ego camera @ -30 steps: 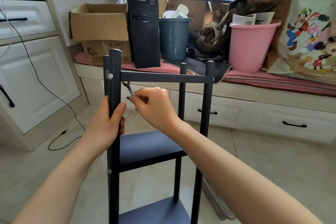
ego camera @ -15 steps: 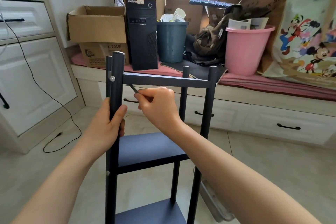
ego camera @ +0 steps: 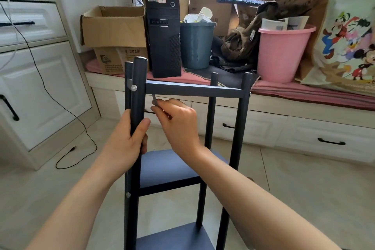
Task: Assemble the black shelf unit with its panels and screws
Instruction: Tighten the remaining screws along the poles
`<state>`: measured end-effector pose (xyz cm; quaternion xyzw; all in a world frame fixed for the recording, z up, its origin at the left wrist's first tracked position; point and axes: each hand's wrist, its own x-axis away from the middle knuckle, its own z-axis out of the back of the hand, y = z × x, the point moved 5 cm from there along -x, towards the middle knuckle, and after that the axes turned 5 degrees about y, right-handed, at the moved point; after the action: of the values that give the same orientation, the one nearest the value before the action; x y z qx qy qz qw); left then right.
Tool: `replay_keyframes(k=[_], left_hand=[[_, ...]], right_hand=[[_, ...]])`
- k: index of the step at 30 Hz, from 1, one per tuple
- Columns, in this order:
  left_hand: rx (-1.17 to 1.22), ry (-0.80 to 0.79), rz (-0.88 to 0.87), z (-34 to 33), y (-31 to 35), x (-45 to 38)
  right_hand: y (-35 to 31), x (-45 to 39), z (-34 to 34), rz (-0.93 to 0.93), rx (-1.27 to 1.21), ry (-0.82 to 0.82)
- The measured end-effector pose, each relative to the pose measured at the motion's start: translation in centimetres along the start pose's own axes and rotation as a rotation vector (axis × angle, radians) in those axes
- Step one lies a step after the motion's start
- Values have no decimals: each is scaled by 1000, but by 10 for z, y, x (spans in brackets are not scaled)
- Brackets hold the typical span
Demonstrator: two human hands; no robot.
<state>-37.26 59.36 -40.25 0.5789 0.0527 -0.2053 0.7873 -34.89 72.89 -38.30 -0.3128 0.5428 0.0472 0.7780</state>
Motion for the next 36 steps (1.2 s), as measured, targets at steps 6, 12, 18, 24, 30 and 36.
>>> replay_keyframes(k=[6, 12, 18, 24, 30, 36], left_hand=[[36, -3, -36, -4, 5, 5], [28, -18, -48, -4, 2, 2], [21, -13, -47, -5, 1, 2], [16, -4, -32, -4, -1, 1], [25, -9, -12, -3, 1, -1], [48, -5, 20, -7, 4, 2]], right_hand=[[3, 7, -17, 31, -14, 119], [9, 7, -26, 45, -77, 187], [13, 5, -32, 56, -107, 262], [15, 4, -34, 36, -128, 252], [33, 3, -29, -350, -220, -108], [49, 0, 8, -735, -220, -406]])
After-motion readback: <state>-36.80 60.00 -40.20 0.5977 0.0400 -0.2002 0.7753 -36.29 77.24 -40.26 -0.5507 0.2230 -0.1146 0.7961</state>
